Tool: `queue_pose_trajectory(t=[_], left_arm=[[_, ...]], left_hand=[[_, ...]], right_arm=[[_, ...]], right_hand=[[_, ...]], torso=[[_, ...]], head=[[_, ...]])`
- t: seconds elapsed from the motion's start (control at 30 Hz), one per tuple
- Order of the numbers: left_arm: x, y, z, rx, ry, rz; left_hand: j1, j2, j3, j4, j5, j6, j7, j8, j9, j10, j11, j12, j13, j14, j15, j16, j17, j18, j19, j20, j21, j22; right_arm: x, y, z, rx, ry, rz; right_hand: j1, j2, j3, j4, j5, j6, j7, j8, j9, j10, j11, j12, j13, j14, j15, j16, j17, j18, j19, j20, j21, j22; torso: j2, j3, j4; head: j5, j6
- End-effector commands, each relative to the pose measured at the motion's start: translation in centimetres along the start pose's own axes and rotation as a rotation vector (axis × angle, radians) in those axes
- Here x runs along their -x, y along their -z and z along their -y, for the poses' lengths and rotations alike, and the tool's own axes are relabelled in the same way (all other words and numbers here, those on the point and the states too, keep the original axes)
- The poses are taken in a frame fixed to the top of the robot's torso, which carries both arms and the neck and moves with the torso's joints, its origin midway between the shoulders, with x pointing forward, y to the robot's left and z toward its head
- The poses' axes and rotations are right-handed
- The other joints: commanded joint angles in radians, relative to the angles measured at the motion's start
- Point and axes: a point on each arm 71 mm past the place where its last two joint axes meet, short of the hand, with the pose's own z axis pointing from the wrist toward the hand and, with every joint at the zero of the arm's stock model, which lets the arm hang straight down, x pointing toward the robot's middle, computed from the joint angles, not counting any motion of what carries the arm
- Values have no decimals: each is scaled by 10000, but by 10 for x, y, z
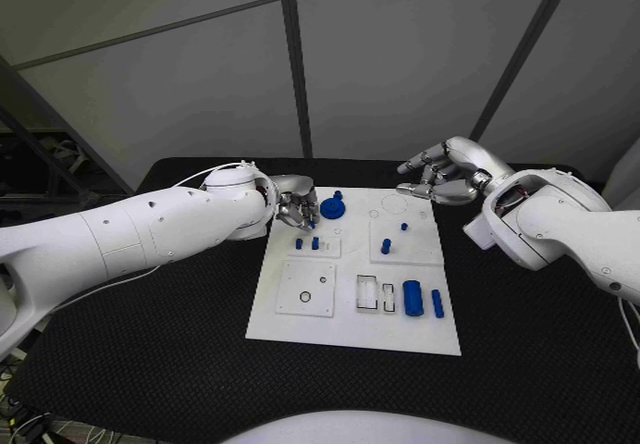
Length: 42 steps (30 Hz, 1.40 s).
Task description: Assemble the parts on the task board
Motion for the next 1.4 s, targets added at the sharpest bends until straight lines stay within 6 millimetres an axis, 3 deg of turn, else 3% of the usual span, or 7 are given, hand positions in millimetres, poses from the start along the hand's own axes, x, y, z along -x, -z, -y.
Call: queue_pose_trajectory(t=[0.03, 0.13, 0.23, 0.57, 0.7, 1.1, 1.4], left_arm=[[-2, -1, 1, -15, 9, -197], [-2, -1, 1, 12, 4, -230], [-3, -2, 1, 47, -1, -264], [-5, -4, 2, 118, -29, -415], [-6, -4, 3, 122, -35, -446], [-4, -3, 0, 209, -17, -274], [0, 1, -9, 392, 38, 178]], left_hand=[[-102, 1, 46, -8, -48, 41, 15, 35, -7, 39, 34, -23, -14, 60, -4, -60, -22, -663, -13, 32, -24, -20], [-162, -12, 46, 1, -119, 27, 18, 22, -24, 21, 38, -35, -31, 57, 3, -63, -37, -665, -14, 36, -25, -14], [-266, -9, 54, 13, -519, 11, 16, 5, -61, 8, 39, -48, -65, 60, 7, -56, -58, -666, -15, 45, -36, -10], [-385, -71, 31, 37, -551, -83, 41, -41, -115, -89, 71, -105, -113, 57, 29, -66, -104, -666, -21, 58, -61, -22], [-541, -226, 30, 78, -555, -668, 31, -113, -323, -199, 86, -167, -171, 36, 53, -109, -214, -660, -30, 86, -108, -51], [-740, -534, 27, 154, -567, -1226, 9, -101, -614, -585, 155, -299, -230, -130, 96, -437, -766, -600, -192, 122, -407, -316], [-717, -738, -165, 183, -570, -1916, -68, -71, -918, -1390, 344, -327, -245, -421, 233, -1068, -1716, -451, -614, 240, -1130, -985]], right_arm=[[0, 0, -2, 74, 4, -26], [0, 0, -2, 61, 4, -22], [0, 0, -2, 50, 3, -24], [0, 0, -2, 29, -14, -29], [0, 0, -1, 7, -12, -47], [0, 0, 1, -178, 105, -109], [1, 1, 11, -1024, 1070, -390]], right_hand=[[49, 55, 66, 5, 66, 89, -13, -28, -13, 21, -36, -3, -9, 193, -66, -18, 5, 15, 46, 5, -32, 484], [47, 58, 69, 8, 66, 90, -13, -29, -13, 24, -36, 4, -7, 194, -66, -18, 8, 14, 48, 5, -31, 487], [47, 60, 71, 9, 66, 90, -13, -29, -13, 26, -36, 7, -6, 195, -66, -18, 9, 14, 49, 5, -30, 488], [47, 63, 74, 10, 66, 90, -13, -29, -13, 20, -37, -6, -20, 194, -66, -24, 2, 18, 40, 5, -47, 472], [48, 64, 75, 10, 66, 91, -13, -29, -13, 9, -37, -29, -40, 189, -66, -41, -18, 25, 25, 5, -73, 445], [49, 63, 76, 10, 67, 89, -13, -30, -13, -11, -36, -67, -75, 175, -66, -94, -84, 36, 3, 5, -113, 404], [256, 18, 365, 15, 13, 215, 19, -22, 1, -801, -17, -2519, -2060, -44, -40, -981, -924, 193, -325, 9, -833, -243]], torso=[[2, 4, -4], [-1, 6, 1], [2, 3, 4], [-3, 2, -4], [-3, 2, -4], [-7, 1, 2], [-6, -2, 7]], head=[[-10, -6], [-10, -22], [0, -29], [-8, -43], [-16, -39], [-11, -25], [-38, -10]])
